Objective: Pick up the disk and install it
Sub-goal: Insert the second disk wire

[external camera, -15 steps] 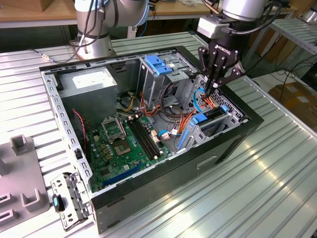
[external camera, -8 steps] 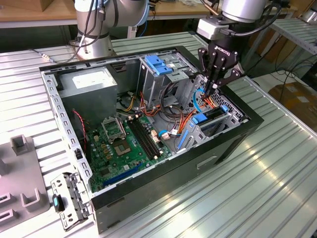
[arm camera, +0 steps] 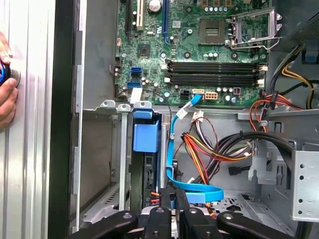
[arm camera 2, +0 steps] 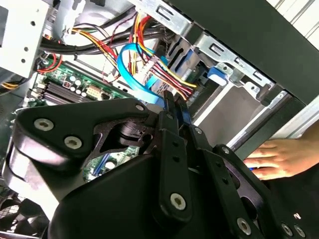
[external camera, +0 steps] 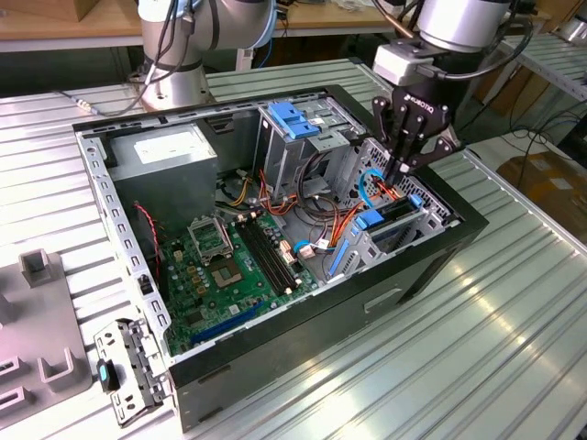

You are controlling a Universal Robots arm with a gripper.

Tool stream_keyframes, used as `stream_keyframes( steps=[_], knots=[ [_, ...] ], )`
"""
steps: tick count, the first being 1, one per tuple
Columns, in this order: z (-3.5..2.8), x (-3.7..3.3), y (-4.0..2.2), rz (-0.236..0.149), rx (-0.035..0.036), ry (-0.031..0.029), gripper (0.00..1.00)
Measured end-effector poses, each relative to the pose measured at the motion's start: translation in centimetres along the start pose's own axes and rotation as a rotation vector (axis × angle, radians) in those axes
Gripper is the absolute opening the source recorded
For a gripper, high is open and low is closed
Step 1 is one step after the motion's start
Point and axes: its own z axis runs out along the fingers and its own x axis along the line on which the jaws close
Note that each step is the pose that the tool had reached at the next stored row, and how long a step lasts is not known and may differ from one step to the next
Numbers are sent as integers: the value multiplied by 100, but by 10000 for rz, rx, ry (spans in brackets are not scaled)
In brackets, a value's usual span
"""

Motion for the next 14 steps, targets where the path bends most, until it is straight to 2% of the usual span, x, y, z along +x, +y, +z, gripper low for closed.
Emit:
stream_keyframes(
  steps=[1, 3, 8, 11, 13, 14],
  knots=[
    [4, 5, 5, -17, 29, -19, 16],
    [9, 6, 61, -32, 133, -72, 16],
    [20, 15, 178, -11, 318, -130, 16],
    [36, 39, 207, -4, 408, -189, 16],
    [46, 67, 214, -1, 453, -267, 16],
    [50, 82, 216, 3, 478, -332, 16]
  ],
)
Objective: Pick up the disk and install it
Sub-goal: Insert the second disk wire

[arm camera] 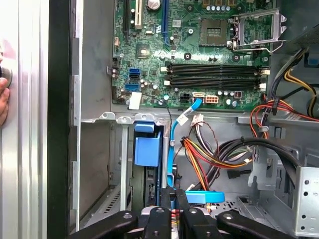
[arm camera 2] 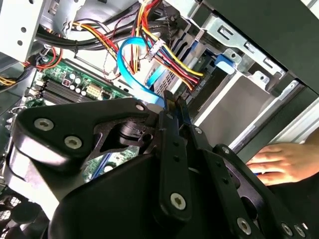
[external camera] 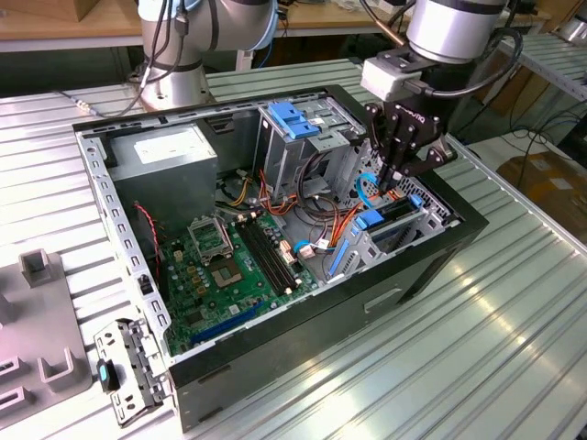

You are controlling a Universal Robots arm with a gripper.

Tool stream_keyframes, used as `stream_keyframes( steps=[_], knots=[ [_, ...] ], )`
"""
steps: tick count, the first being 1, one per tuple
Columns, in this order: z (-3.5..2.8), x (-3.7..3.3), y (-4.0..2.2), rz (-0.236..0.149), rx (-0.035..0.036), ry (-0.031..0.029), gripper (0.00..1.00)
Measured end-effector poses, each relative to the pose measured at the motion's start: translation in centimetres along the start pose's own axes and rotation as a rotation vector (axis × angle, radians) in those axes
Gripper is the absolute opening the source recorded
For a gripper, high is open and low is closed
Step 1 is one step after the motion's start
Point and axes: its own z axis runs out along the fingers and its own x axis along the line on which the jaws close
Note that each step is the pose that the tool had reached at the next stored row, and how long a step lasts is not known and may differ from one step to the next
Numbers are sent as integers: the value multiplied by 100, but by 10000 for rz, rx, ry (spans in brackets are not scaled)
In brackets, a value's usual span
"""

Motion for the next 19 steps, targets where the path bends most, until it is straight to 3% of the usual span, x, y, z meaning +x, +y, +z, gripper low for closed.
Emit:
stream_keyframes(
  steps=[6, 9, 11, 15, 19],
  knots=[
    [24, 112, 10, 23, 115, -261, 16],
    [35, 149, 12, 31, 134, -375, 16],
    [48, 202, 14, 38, 150, -525, 16],
    [69, 272, 17, 45, 157, -641, 16],
    [81, 284, 18, 55, 164, -837, 16]
  ],
)
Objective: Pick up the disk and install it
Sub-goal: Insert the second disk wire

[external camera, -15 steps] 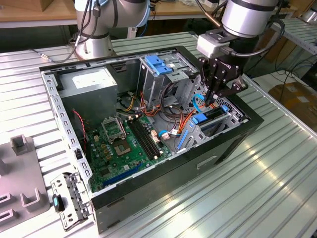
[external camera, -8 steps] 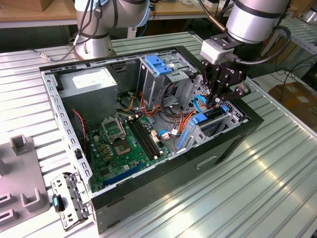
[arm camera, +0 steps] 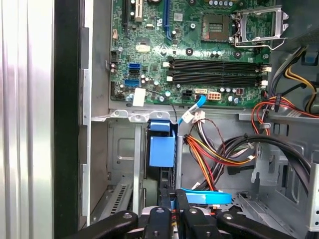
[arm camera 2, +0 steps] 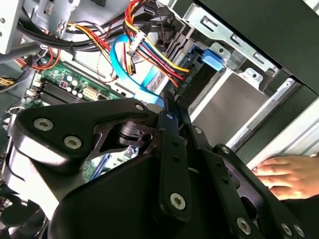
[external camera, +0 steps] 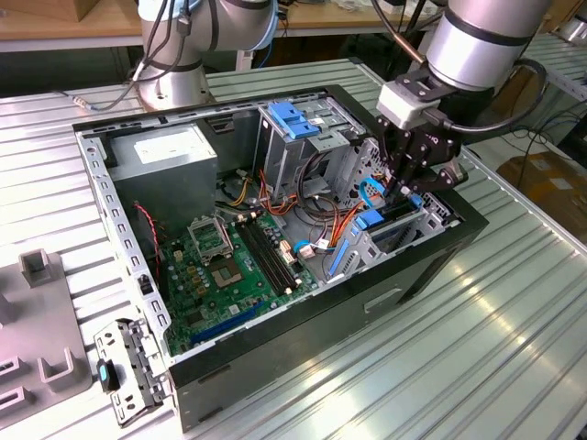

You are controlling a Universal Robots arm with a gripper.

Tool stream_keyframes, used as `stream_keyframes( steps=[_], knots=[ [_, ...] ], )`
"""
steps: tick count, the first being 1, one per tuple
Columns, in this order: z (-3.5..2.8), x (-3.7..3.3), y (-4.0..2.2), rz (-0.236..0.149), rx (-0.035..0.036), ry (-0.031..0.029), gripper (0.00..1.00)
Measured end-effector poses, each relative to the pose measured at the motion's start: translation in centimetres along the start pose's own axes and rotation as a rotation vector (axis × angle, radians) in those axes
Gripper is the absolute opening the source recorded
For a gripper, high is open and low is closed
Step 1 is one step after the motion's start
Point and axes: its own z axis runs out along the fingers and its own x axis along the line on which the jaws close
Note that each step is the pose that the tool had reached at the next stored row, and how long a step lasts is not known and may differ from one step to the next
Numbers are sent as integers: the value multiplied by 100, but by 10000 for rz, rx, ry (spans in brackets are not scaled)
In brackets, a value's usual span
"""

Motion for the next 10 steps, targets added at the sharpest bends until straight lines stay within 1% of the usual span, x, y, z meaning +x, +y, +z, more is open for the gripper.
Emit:
stream_keyframes(
  steps=[2, 5, 7, 9, 10],
  knots=[
    [6, 9, 1, 5, 9, -81, 16],
    [19, 42, -2, 8, 24, -149, 16],
    [24, 53, -2, 14, 27, -215, 16],
    [28, 61, -8, 15, 29, -256, 16],
    [30, 64, -11, 15, 29, -265, 16]
  ],
)
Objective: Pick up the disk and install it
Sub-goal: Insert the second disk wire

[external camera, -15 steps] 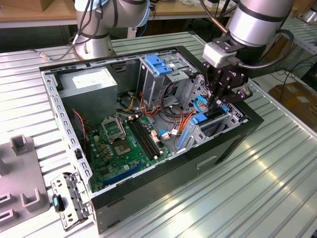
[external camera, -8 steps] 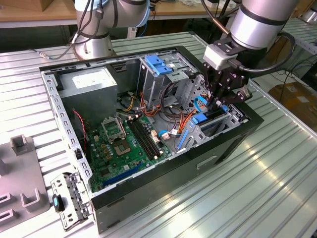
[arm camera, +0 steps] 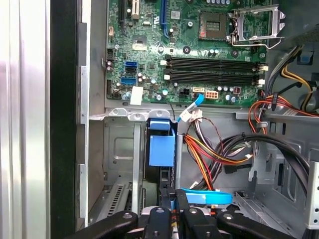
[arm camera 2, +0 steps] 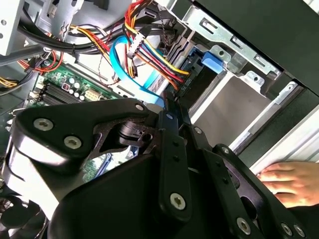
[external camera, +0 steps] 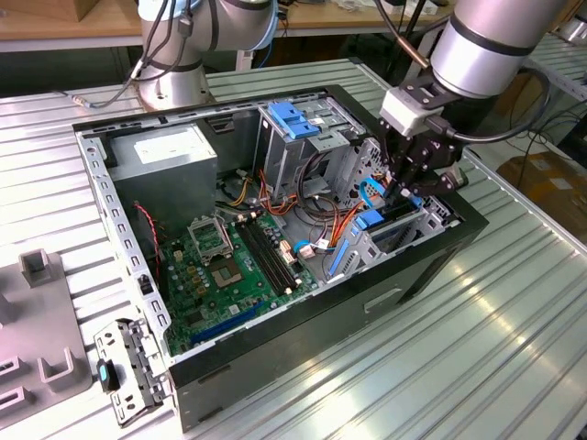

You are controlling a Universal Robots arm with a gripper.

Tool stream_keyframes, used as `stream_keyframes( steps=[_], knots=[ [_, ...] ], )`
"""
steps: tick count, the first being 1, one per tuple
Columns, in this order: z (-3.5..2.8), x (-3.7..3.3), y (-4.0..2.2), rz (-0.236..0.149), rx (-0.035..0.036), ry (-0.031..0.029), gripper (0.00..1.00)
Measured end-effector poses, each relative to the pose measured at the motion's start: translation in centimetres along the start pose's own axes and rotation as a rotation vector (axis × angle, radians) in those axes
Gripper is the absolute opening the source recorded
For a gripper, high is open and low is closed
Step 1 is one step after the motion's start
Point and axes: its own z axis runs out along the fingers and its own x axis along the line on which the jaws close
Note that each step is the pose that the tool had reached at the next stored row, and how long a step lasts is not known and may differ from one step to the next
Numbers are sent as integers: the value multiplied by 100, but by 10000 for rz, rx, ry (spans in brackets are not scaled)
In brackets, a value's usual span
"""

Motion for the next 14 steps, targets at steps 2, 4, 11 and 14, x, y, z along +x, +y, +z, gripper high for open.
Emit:
stream_keyframes(
  steps=[2, 4, 11, 14],
  knots=[
    [5, 4, -8, 3, 0, -16, 16],
    [10, 8, -13, 3, 1, -29, 16],
    [21, 24, -18, 9, 2, -57, 16],
    [25, 32, -18, 21, 4, -69, 16]
  ],
)
